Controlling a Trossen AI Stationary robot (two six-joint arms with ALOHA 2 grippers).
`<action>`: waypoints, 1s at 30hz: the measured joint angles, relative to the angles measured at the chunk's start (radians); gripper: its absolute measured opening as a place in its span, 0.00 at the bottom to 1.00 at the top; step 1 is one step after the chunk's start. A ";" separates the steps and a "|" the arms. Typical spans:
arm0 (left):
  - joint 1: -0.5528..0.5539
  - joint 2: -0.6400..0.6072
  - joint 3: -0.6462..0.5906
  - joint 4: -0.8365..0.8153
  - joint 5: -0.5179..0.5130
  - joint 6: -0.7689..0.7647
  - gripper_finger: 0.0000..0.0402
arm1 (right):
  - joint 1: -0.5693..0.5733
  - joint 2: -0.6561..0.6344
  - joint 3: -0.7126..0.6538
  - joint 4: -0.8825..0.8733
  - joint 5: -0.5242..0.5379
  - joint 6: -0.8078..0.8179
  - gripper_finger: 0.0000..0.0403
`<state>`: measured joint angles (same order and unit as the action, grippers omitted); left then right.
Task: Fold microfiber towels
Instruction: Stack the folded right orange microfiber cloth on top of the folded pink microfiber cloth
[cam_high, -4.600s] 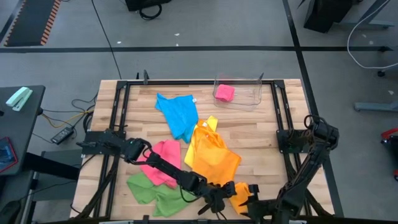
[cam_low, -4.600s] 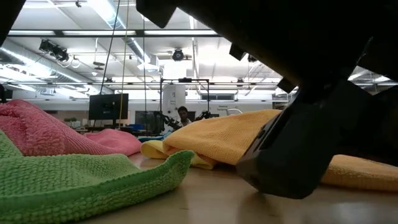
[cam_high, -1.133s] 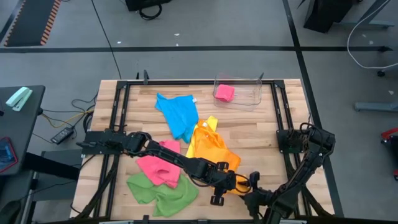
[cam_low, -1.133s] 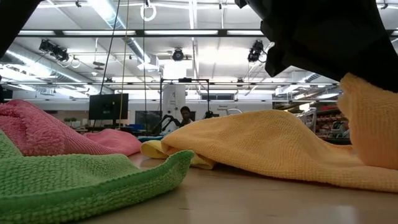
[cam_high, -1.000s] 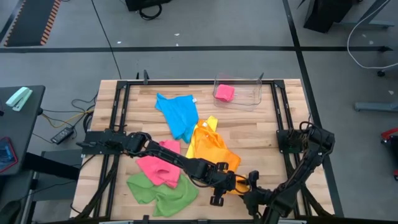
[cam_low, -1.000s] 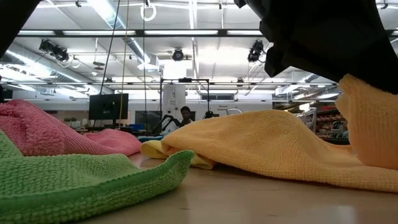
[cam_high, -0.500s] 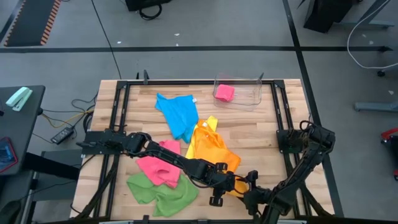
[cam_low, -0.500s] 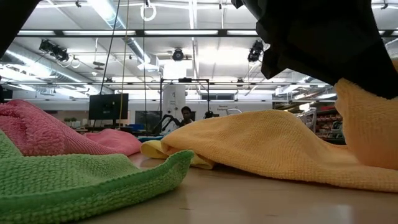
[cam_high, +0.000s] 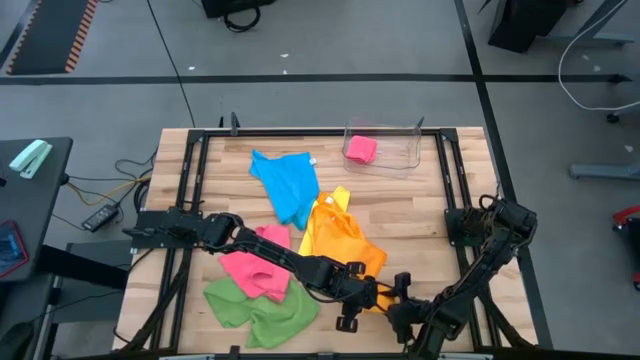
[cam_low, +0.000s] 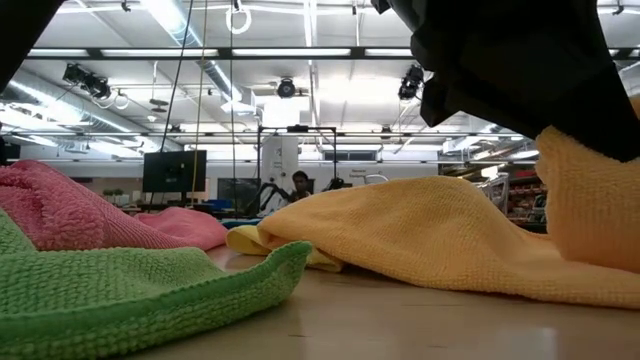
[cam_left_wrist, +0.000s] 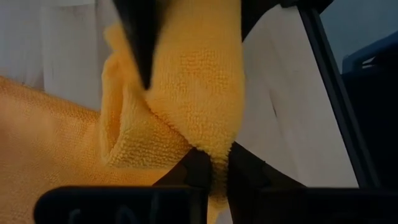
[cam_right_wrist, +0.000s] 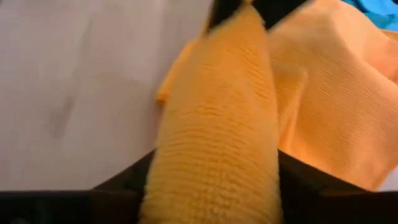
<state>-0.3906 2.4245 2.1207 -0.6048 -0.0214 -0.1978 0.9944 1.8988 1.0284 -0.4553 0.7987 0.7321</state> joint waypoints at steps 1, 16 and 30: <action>-0.002 0.000 0.000 0.000 0.000 0.010 0.11 | -0.001 0.000 0.009 0.002 -0.012 -0.012 0.48; -0.092 -0.061 0.000 0.062 -0.245 0.167 0.46 | 0.058 -0.124 0.090 -0.193 -0.064 0.016 0.10; -0.072 -0.057 -0.002 0.185 -0.399 0.160 0.79 | 0.030 -0.211 0.086 -0.191 -0.050 0.020 0.09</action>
<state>-0.4622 2.3676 2.1189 -0.4200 -0.4200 -0.0383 1.0241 1.6881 1.1141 -0.6461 0.7484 0.7520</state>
